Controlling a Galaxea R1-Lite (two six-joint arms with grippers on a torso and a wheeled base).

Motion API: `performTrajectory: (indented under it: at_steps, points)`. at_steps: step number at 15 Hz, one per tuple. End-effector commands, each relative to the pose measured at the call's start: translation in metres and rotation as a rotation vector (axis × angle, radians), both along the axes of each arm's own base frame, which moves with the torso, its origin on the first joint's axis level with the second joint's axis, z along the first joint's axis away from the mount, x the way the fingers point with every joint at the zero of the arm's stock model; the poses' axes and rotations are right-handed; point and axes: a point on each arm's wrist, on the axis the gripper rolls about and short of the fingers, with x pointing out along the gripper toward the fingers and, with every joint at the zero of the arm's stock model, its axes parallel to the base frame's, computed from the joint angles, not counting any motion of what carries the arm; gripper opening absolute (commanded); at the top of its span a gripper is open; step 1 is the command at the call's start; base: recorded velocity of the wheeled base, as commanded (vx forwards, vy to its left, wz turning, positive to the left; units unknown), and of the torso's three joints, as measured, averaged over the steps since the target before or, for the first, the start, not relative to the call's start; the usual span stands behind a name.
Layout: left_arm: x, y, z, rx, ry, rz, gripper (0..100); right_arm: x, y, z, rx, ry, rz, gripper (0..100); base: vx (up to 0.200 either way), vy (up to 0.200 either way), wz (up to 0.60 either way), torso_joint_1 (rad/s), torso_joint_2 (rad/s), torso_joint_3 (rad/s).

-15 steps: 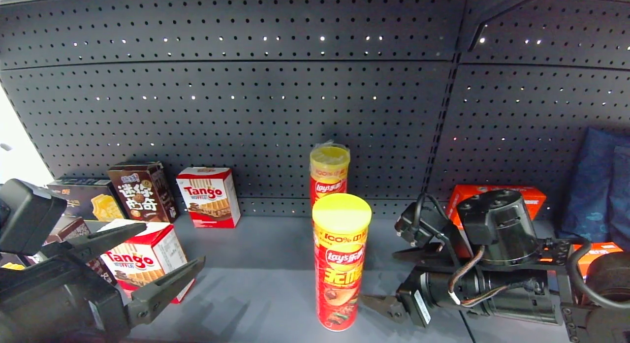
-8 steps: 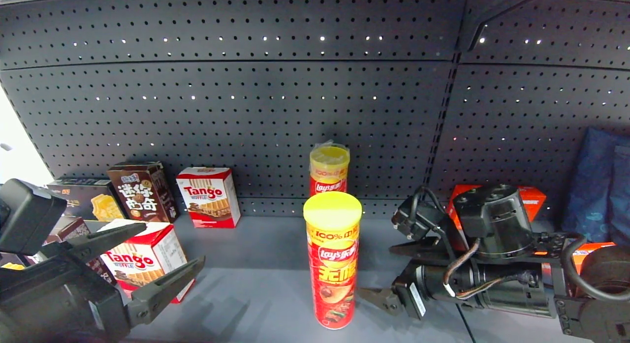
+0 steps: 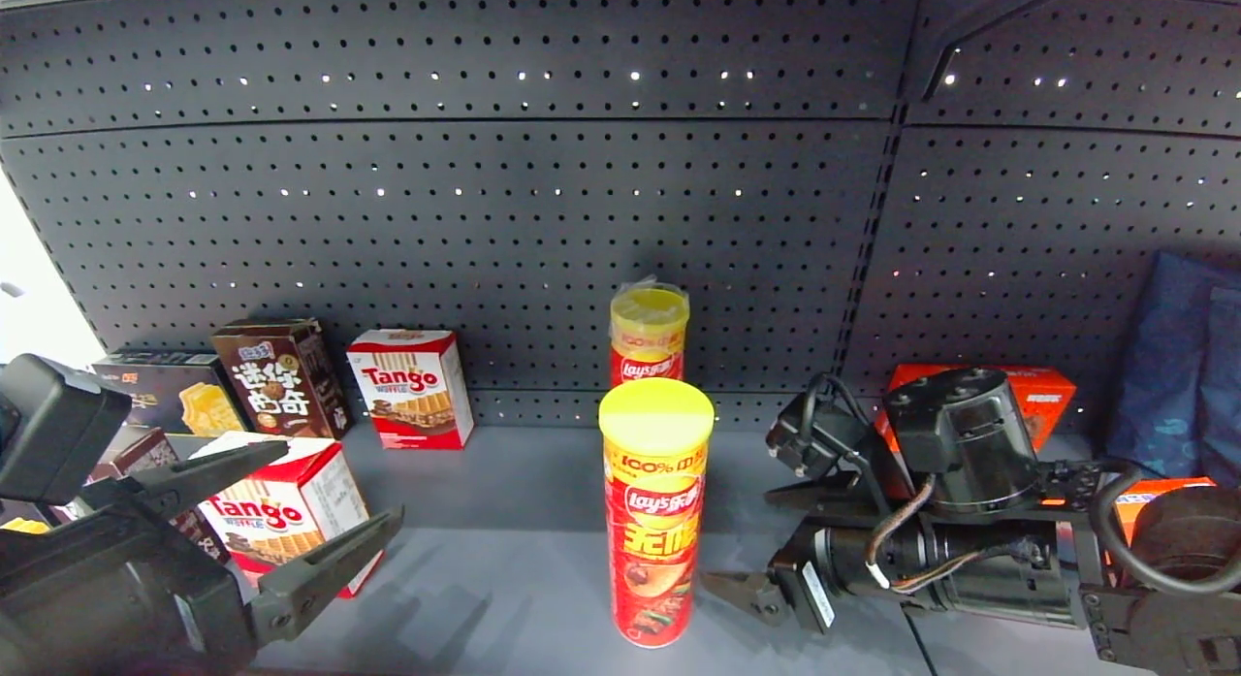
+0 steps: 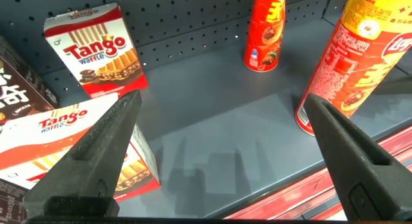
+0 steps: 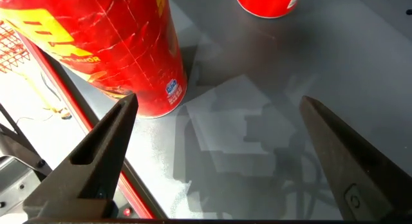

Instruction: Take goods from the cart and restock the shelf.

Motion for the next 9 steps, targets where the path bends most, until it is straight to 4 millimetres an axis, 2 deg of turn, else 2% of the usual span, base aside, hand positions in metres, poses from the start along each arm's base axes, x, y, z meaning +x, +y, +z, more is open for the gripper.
performTrajectory:
  at_steps: [1,9]
  points:
    - [0.0000,0.0001,-0.0003,0.000,0.001,0.002,100,-0.0001,0.0013,-0.0018,-0.004,0.004,0.004,100,0.000,0.000,0.00,0.000,0.00,0.000]
    - [-0.0020,0.0013,-0.0028,0.001,0.005,0.003,100,0.0008,0.0015,-0.0015,-0.003,0.003,0.002,100,0.000,0.000,0.00,0.000,0.00,0.000]
